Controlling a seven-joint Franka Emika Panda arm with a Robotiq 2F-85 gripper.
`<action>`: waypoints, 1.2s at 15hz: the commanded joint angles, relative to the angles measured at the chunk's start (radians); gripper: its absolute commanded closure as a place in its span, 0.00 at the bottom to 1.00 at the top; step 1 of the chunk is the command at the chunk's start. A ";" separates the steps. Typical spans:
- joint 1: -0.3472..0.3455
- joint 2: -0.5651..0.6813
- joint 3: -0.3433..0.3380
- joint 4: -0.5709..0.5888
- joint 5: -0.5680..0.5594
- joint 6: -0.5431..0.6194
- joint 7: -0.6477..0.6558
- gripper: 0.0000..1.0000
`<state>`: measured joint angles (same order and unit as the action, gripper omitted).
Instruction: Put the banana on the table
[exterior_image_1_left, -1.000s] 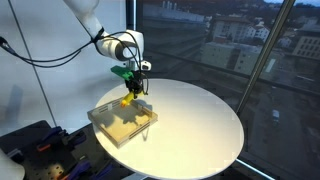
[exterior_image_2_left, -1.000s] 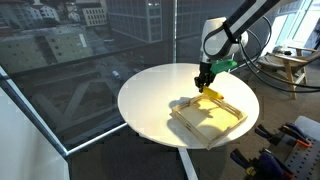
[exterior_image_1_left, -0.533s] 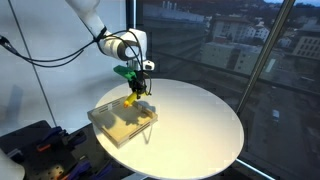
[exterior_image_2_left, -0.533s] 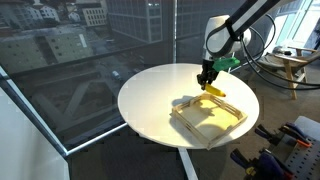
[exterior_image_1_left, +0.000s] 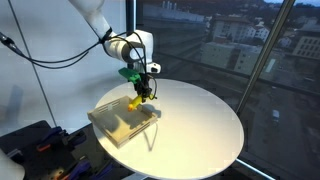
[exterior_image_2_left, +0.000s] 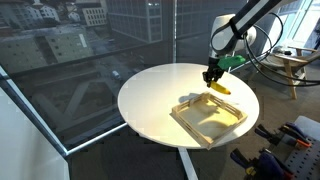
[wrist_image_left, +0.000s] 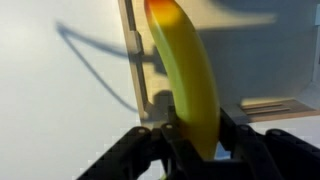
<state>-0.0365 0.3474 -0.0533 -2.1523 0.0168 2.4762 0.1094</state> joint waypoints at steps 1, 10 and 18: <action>-0.022 -0.005 -0.017 0.004 0.017 -0.021 -0.003 0.84; -0.042 0.015 -0.047 0.003 0.001 -0.006 0.005 0.59; -0.042 0.018 -0.050 0.003 0.000 -0.006 0.006 0.59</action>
<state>-0.0795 0.3652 -0.1023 -2.1512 0.0168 2.4729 0.1162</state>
